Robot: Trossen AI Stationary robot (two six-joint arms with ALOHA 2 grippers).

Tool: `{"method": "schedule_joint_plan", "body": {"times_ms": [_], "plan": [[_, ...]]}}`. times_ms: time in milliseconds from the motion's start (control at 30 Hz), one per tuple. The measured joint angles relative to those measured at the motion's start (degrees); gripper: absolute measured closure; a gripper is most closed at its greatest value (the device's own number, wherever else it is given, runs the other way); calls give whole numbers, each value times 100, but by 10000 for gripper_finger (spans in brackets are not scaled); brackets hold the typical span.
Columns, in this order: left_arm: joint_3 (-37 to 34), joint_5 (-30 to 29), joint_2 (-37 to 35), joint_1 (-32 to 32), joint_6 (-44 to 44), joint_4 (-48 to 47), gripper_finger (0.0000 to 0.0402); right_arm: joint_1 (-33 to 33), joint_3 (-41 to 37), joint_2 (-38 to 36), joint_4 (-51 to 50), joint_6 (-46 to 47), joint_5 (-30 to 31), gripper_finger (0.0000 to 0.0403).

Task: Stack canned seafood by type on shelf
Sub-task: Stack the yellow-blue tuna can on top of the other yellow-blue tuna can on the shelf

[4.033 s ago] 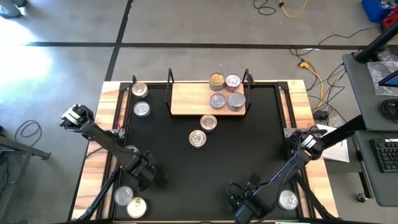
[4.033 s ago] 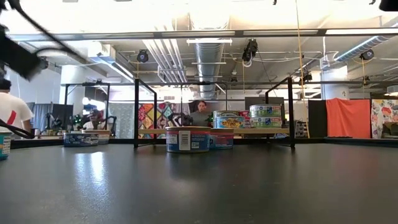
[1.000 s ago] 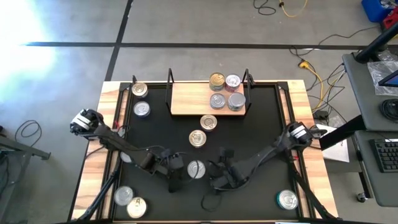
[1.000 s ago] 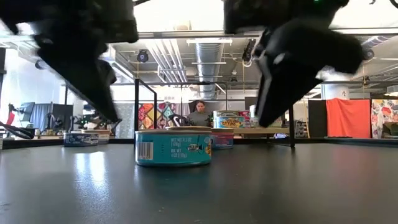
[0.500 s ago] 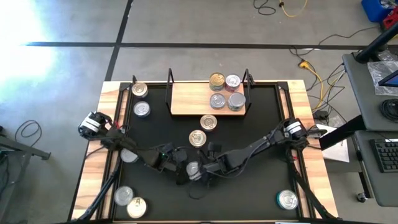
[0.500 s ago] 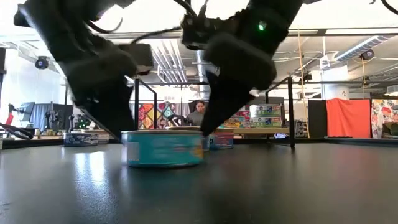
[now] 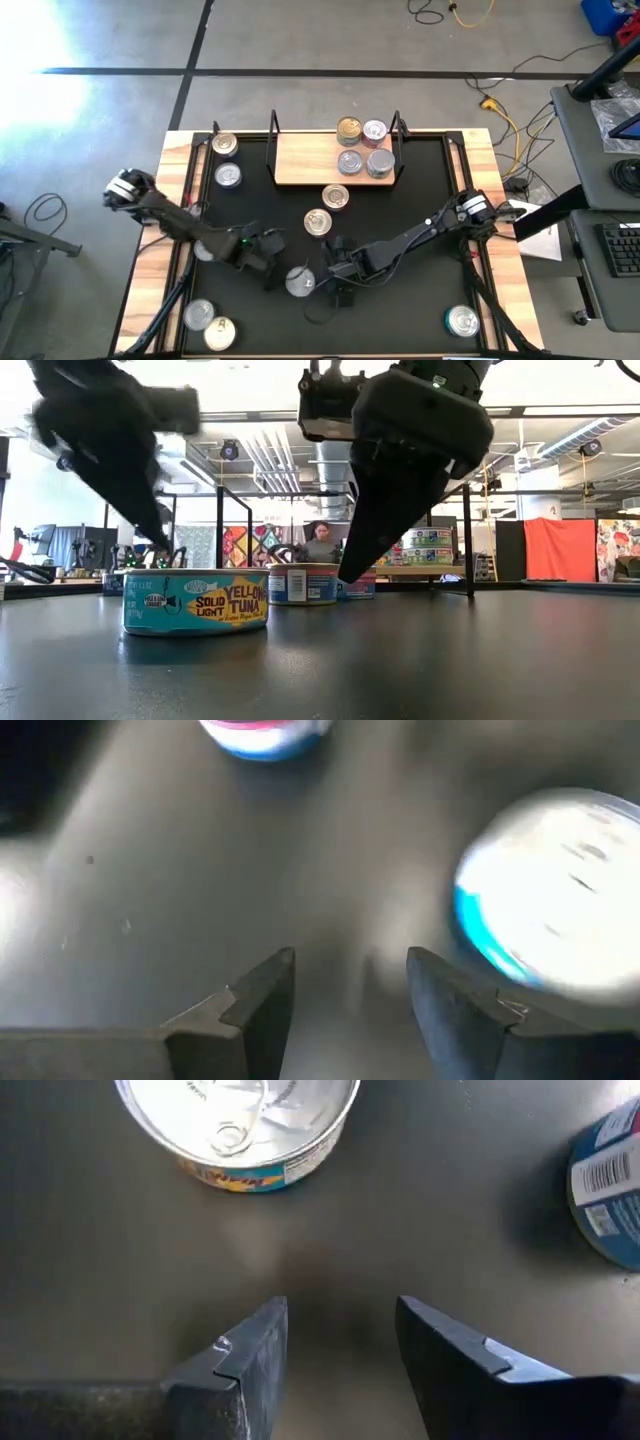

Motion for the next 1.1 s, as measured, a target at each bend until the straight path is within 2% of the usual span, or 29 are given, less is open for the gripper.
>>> {"method": "schedule_joint_plan", "body": {"times_ms": [233,367,433,533,633,767,933,1100], "plan": [[-116,-105,-237,-1067,-1106,13,211,-11,-2,0,770,-836,-241,212],[-191,-107,10,-1457,-1963,115,176,-90,-2,0,1011,-1128,-175,212],[-193,-109,181,-1579,-2214,186,153,-142,-2,2,899,-1242,83,215],[-161,-180,484,-1649,-2328,463,119,-208,-2,4,772,-1373,547,222],[-5,-468,905,-1647,-2431,604,97,-300,-2,4,902,-1493,578,230],[122,-664,1411,-1596,-2690,831,82,-429,-4,56,1059,-1339,567,241],[205,-762,1646,-1522,-2978,1158,79,-533,-33,59,1081,-1049,539,254],[233,-1014,1646,-1280,-3126,1190,79,-498,-49,59,1038,-863,-317,269]]}}
